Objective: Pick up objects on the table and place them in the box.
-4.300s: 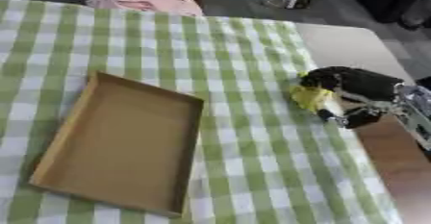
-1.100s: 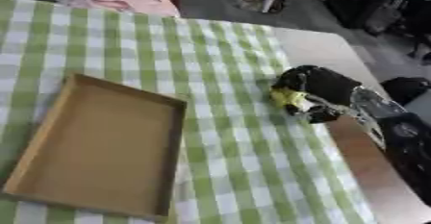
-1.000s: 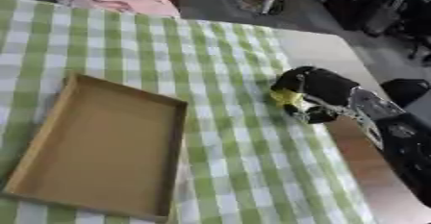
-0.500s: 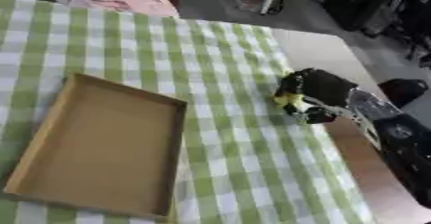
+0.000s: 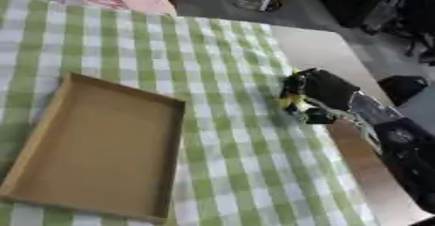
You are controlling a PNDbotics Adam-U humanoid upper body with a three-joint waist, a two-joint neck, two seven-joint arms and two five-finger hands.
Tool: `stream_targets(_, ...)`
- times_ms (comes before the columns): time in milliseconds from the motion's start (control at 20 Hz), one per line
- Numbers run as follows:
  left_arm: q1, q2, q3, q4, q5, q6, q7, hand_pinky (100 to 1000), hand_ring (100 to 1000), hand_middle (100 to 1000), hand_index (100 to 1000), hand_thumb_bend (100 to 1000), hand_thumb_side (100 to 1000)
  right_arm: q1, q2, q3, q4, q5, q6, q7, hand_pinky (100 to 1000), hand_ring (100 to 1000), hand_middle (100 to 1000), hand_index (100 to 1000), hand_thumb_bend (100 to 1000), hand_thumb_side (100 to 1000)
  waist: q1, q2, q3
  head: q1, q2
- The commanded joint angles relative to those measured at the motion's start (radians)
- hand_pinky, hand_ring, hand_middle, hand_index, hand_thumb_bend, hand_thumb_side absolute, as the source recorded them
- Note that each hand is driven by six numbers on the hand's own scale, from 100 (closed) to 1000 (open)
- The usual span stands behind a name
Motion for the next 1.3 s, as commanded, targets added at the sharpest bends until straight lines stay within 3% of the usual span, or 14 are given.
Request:
stream_targets(50, -0.002, 0.017, 0.002, -0.024, -0.002, 0.010, 0.004, 573, 783, 809, 509, 100, 743, 0.009, -0.039, -0.004, -0.002, -0.023, -0.017, 0.002, 450, 577, 503, 637, 100, 100, 0.011, -0.032, -0.007, -0.004, 0.009)
stream_targets(700, 0.009, 0.009, -0.018, -0.032, -0.004, 0.035, 0.029, 575, 781, 804, 518, 100, 737, -0.026, -0.106, 0.024, -0.057, -0.122, -0.053, 0.009, 431, 561, 494, 622, 100, 100, 0.010, -0.087, -0.048, 0.003, 0.056)
stream_targets(1300, -0.006, -0.013, -0.049, -0.032, 0.004, 0.040, 0.075, 579, 776, 796, 534, 100, 725, -0.133, -0.141, 0.114, -0.141, -0.204, -0.114, 0.105, 427, 556, 494, 620, 100, 100, 0.007, -0.144, -0.038, 0.027, 0.112)
